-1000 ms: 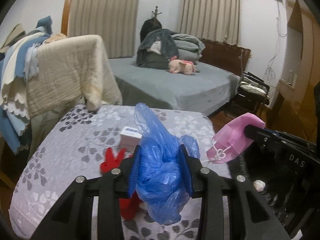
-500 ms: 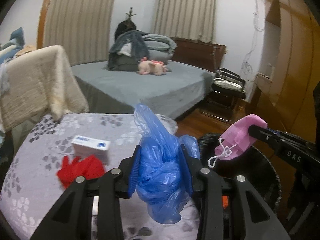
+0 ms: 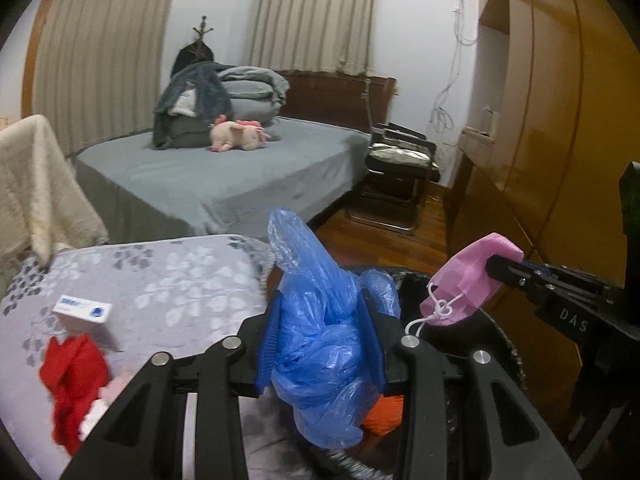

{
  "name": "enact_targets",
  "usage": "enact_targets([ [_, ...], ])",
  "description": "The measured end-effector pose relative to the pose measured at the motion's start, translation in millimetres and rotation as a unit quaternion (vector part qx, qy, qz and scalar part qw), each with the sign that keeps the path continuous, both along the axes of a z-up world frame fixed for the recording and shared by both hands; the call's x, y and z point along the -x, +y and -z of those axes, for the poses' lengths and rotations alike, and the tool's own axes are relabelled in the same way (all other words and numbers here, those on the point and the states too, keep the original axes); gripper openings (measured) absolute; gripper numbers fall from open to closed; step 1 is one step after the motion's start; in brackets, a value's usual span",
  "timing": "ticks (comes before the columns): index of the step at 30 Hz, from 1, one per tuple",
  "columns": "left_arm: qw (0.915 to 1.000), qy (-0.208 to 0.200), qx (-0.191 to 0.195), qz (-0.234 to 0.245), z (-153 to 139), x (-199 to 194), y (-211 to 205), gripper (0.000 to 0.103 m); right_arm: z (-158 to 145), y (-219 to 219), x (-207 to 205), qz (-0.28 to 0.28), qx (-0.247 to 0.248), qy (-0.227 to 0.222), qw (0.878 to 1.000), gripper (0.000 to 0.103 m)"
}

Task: Collect trash
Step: 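Carry the blue bag and pink bag over the bin with both tools, then open both tools to drop the blue bag and pink bag into the bin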

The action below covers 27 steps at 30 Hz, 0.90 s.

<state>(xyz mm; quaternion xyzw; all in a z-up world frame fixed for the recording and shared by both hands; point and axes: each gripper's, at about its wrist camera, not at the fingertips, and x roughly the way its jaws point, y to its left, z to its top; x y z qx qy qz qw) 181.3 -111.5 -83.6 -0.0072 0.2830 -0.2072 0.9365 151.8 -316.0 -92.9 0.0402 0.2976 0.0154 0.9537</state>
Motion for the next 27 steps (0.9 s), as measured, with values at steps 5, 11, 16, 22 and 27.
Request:
enact_targets([
  [5,0.9996,0.011,0.0,0.026,12,-9,-29,0.037,12,-22,3,0.025,-0.003,0.011,1.0,0.009],
  [11,0.9987,0.023,-0.001,0.045,26,-19,-52,0.037,26,-40,3,0.044,-0.005,0.023,0.999,0.009],
  [16,0.9972,0.043,0.0,0.062,39,-26,-63,0.05,39,-48,1,0.06,0.0,0.038,0.997,0.023],
  [22,0.9965,0.056,0.004,0.061,43,-27,-56,0.068,49,-53,0,0.073,0.0,0.046,0.996,0.048],
  [27,0.9985,0.043,0.0,0.034,37,-22,-29,0.078,43,-47,3,0.075,0.004,0.03,0.997,0.087],
])
